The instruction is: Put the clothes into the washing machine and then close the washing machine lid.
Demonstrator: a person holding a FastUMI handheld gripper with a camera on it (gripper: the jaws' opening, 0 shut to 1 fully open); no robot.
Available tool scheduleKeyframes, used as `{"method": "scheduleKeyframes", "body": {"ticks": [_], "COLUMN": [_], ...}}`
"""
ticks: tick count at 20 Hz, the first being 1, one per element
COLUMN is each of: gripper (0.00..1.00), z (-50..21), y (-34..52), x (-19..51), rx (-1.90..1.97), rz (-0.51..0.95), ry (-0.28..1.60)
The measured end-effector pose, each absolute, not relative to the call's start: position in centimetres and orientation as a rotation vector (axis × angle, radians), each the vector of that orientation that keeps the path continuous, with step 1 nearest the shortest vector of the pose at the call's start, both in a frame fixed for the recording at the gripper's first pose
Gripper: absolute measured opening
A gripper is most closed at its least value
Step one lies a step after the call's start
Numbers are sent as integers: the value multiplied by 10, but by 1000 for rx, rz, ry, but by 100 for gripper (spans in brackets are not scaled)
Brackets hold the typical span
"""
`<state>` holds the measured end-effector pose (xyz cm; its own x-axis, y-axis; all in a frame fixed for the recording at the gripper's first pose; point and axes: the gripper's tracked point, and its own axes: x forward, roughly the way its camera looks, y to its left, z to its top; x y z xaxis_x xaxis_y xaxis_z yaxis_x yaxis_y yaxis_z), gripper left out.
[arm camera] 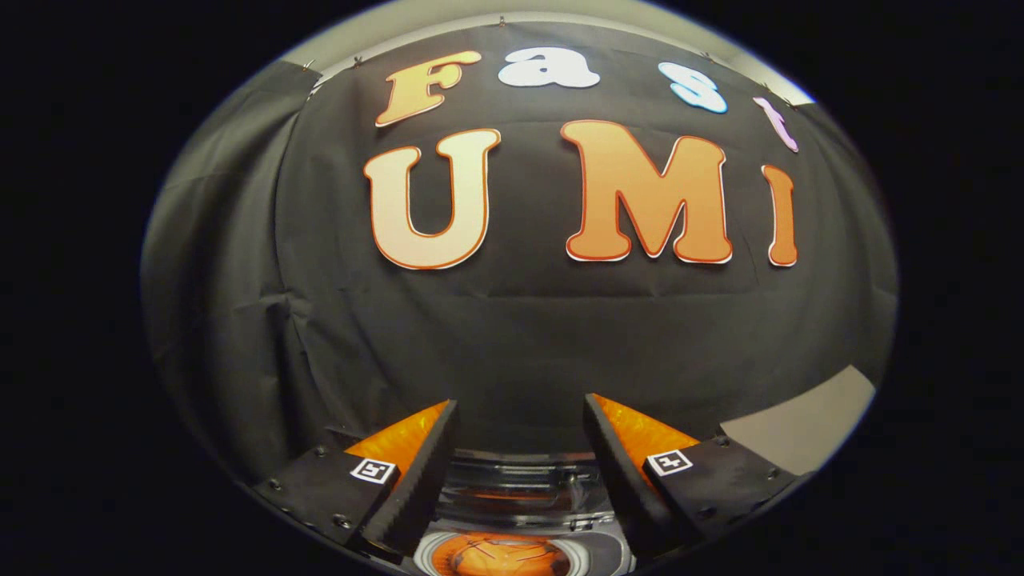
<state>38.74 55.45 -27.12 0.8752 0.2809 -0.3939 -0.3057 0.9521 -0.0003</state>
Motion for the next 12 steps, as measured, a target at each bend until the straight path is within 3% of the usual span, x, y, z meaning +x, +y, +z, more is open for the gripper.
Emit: {"method": "scheduleKeyframes", "body": {"ticks": [12], "gripper": [99], "z": [-358], "y": [567], "x": [461], "rx": [-66], "rz": [279], "ry": [579]}}
